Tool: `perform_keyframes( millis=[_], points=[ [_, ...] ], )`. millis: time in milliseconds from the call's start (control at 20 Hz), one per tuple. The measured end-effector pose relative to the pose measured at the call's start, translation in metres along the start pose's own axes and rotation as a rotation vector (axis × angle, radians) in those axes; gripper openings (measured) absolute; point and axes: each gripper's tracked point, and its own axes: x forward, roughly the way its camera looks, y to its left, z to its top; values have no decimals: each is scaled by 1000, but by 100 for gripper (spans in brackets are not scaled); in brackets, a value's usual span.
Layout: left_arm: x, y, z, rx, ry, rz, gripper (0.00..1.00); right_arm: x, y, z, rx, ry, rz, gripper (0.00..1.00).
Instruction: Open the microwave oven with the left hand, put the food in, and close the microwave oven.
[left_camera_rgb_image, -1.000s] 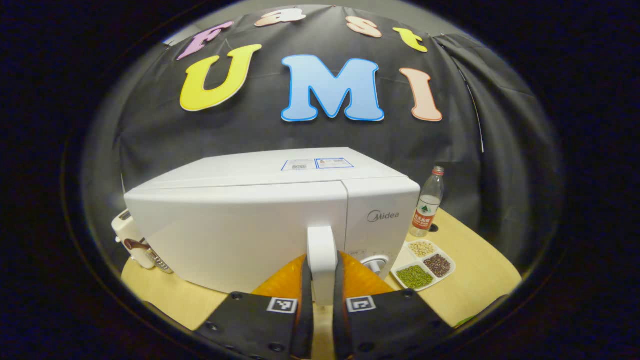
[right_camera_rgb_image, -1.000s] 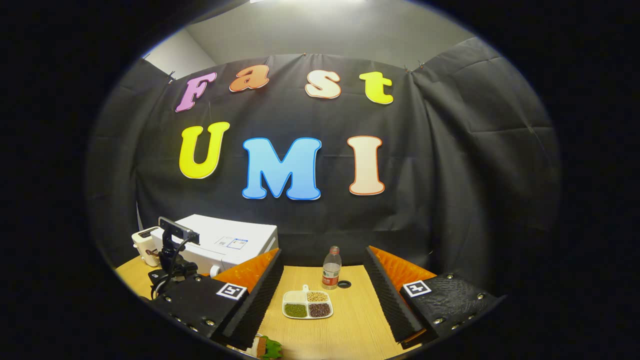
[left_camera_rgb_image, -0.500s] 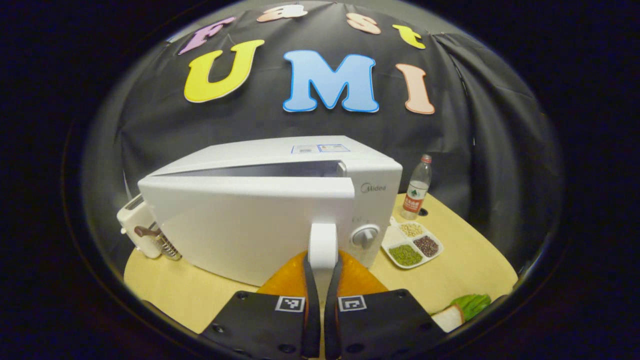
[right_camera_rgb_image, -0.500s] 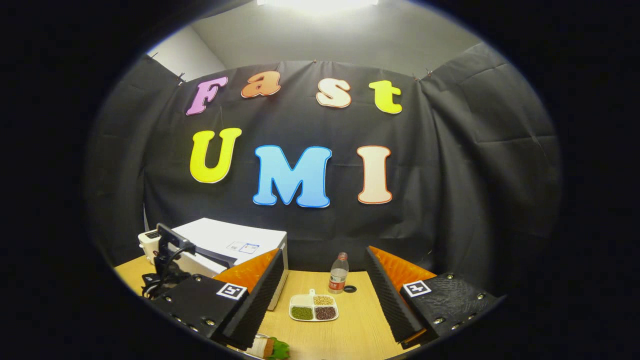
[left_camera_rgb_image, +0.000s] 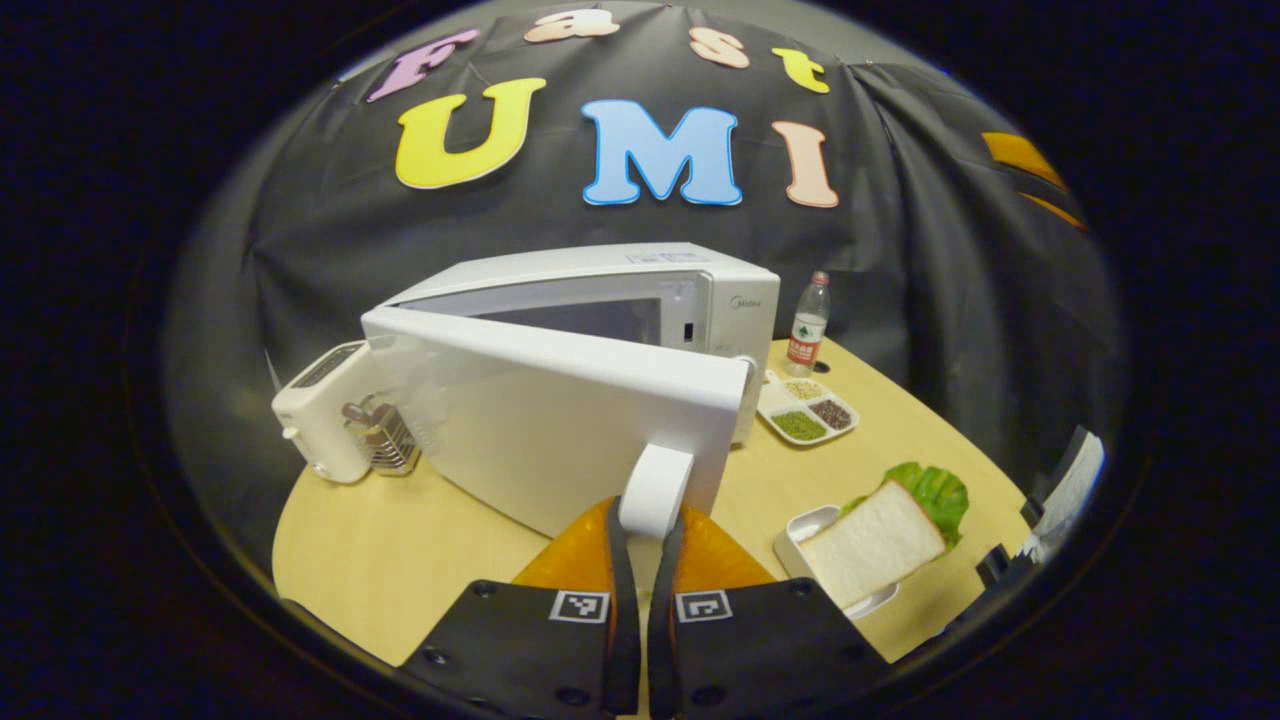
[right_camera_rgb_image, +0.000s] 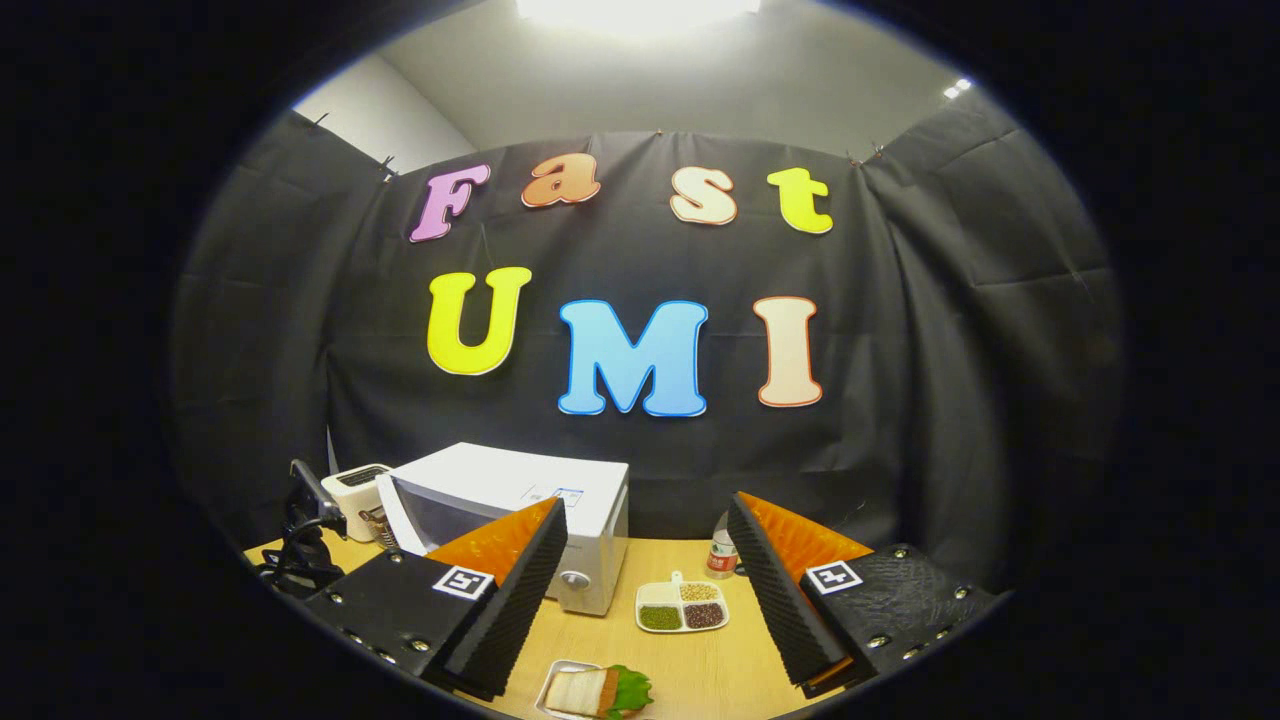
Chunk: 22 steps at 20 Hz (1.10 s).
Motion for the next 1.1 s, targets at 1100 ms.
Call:
perform_keyframes(
  millis=[1100],
  points=[
    [-117,192,-77,-3,-29,51,10,-4,81,-41,14,136,116,98]
  ],
)
